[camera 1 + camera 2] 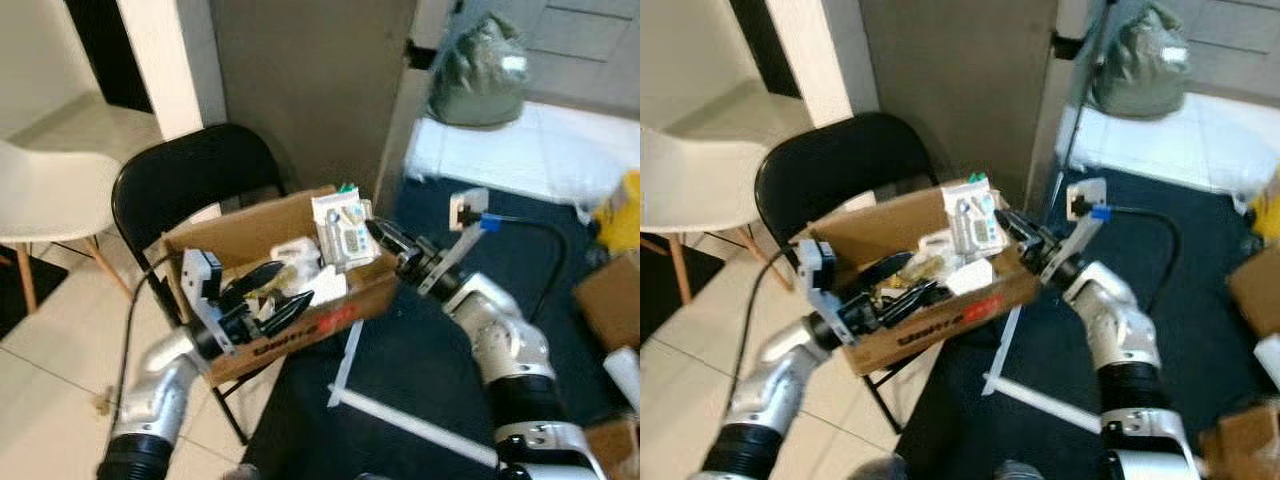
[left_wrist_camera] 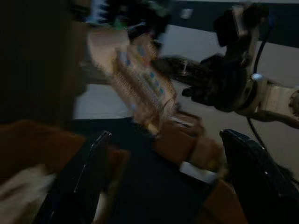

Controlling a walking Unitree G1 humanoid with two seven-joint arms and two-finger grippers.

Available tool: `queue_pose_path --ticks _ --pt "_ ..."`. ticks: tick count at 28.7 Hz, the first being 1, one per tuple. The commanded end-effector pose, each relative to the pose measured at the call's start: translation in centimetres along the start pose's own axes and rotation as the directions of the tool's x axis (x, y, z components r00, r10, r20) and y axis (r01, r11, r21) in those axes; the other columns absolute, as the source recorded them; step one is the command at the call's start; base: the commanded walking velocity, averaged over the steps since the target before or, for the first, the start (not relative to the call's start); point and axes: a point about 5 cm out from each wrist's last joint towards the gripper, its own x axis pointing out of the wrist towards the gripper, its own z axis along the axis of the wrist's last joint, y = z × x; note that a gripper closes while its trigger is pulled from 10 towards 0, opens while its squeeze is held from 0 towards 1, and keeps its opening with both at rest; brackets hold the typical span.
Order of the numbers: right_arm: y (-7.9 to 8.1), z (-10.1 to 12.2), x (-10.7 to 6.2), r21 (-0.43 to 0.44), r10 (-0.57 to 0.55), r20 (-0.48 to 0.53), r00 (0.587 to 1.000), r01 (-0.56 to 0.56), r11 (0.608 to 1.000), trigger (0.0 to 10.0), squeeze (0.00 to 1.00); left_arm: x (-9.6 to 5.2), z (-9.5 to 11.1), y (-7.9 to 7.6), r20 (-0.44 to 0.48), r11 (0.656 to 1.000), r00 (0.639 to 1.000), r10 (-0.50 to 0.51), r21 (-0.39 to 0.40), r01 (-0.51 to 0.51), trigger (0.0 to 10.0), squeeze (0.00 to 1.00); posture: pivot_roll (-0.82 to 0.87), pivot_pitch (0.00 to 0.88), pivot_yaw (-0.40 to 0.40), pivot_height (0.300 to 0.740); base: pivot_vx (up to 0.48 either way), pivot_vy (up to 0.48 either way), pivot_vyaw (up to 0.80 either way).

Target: Picking trash to rubbish bin

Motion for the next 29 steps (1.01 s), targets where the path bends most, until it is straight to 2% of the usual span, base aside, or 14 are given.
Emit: queue_pose_path --ticks 1,16,21,26,29 --pt "0.21 -0.18 0.14 -0.003 0.006 -0.009 1.0 -0.006 1.0 10.0 0.0 0.09 0.02 -0.03 -0.007 1.0 1.0 -0.004 0.002 0.004 10.0 0.0 0.01 0.0 -0.027 0.74 0.428 0.0 0.56" --pt "0.17 -0.31 0.12 -0.011 0.008 -0.02 1.0 -0.008 1.0 10.0 0.0 0.14 -0.01 -0.11 -0.007 1.0 1.0 0.002 -0.002 -0.002 10.0 0.0 0.02 0.0 -0.033 0.74 0.425 0.0 0.0" --pt "0.22 -0.42 0.14 -0.022 0.01 -0.029 1.0 -0.011 1.0 10.0 0.0 0.12 -0.1 -0.02 -0.005 1.0 1.0 0.016 -0.019 -0.016 10.0 0.0 0.02 0.0 -0.033 0.74 0.0 0.0 0.0" --pt "0.25 -0.6 0.14 -0.02 0.009 -0.035 0.999 -0.01 1.0 10.0 0.0 0.0 -0.2 0.11 -0.011 1.0 1.0 0.01 -0.02 -0.011 10.0 0.0 0.01 0.0 -0.032 0.74 0.0 0.0 0.8" --pt "0.17 -0.59 0.11 -0.003 0.006 -0.028 1.0 -0.006 1.0 10.0 0.0 -0.06 -0.31 0.14 -0.013 1.0 1.0 0.009 -0.022 -0.009 10.0 0.0 0.01 0.0 -0.032 0.74 0.0 0.0 0.0"
